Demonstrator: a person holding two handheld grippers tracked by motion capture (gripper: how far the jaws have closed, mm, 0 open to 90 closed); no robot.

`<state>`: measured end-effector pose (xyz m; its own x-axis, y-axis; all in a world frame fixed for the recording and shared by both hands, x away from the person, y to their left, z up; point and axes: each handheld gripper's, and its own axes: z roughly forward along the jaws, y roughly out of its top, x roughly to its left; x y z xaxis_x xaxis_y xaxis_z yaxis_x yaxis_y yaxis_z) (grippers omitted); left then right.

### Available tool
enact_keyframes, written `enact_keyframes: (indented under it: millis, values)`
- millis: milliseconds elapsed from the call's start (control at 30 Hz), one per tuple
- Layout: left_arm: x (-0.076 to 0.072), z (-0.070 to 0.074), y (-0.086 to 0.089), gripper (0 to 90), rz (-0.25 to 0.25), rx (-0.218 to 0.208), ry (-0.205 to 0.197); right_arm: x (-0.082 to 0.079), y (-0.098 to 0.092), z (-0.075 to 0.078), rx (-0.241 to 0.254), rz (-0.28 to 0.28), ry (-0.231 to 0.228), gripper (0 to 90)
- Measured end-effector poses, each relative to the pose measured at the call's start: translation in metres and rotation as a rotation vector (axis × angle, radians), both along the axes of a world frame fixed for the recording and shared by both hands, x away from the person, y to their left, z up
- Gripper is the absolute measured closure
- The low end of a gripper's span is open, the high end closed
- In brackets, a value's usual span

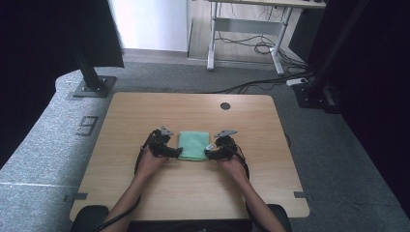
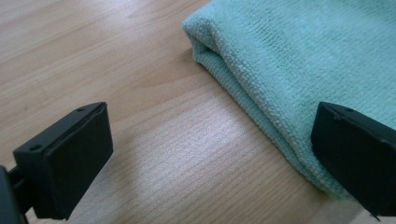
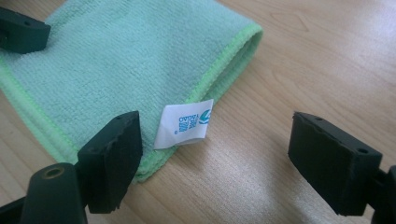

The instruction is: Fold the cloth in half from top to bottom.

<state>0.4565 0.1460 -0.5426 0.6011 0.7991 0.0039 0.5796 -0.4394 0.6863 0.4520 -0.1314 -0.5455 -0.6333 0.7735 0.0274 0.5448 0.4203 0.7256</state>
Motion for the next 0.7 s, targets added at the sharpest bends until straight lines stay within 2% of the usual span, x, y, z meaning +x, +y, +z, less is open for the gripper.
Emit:
enact_keyframes:
  millis: [100,233,367,533,700]
  values:
    - [-0.003,0.006,0.000,0.2,-0.004,0.000,-0.011,-0.002,0.001,0.004,0.006,0.013,-0.006,16.4]
    - [-0.012,0.016,-0.001,0.3,-0.041,0.008,-0.024,-0.007,0.002,0.013,0.000,0.036,-0.016,14.4]
    - [-0.023,0.027,0.003,0.3,-0.065,-0.003,-0.033,-0.013,0.001,0.022,0.005,0.056,-0.027,13.6]
    - [-0.038,0.038,0.012,0.3,-0.089,-0.028,-0.032,-0.022,-0.007,0.032,0.008,0.068,-0.031,11.2]
    - [-0.057,0.045,0.018,0.1,-0.111,-0.013,-0.053,-0.033,-0.016,0.040,0.016,0.072,-0.035,8.4]
